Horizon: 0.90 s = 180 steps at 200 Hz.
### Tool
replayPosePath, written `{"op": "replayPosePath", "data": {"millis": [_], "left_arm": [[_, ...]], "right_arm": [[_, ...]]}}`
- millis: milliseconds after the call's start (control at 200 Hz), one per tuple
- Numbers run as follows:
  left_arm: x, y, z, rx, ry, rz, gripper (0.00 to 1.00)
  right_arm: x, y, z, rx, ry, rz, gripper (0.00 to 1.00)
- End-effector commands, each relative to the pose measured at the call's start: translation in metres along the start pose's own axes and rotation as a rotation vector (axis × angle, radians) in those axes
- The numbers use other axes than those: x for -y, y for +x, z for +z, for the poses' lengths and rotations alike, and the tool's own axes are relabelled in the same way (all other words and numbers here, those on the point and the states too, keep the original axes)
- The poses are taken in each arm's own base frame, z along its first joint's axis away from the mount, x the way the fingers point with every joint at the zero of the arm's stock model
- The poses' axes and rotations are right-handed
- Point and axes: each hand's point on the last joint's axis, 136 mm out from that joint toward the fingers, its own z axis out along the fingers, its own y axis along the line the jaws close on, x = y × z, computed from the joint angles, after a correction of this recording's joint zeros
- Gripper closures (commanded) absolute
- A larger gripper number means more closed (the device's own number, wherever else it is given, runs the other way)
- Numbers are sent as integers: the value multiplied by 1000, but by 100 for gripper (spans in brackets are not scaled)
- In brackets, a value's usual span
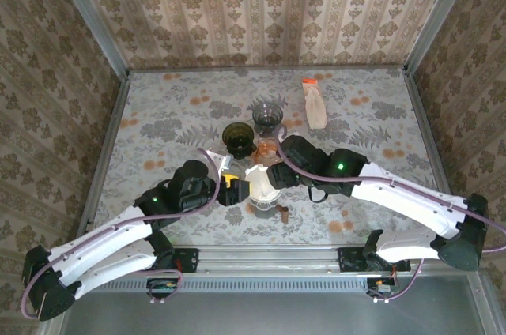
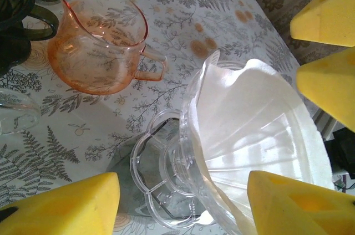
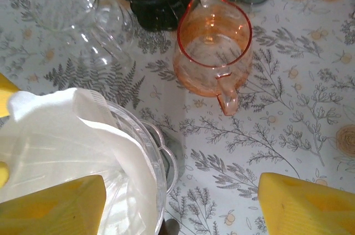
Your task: Place the coffee filter in the dripper
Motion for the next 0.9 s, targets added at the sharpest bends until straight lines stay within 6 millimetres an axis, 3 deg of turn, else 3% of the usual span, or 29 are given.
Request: {"op": "replayPosePath", "data": {"millis": [0, 190, 425, 685, 895], "left_arm": [[9, -16, -7, 53, 22, 15, 34], [17, -26, -14, 82, 42, 21, 32], [11, -37, -37, 156, -11, 24, 31], [-28, -6, -44, 139, -110, -85, 36], [-56, 23, -48, 134, -168, -186, 33]], "right_arm": [[3, -15, -12, 78, 8, -1, 26], [10, -23, -27, 140, 13, 15, 26], [40, -18, -48, 243, 76, 72, 26], [66, 32, -37, 181, 107, 138, 25], [78, 71, -29, 186, 49, 189, 25]]}}
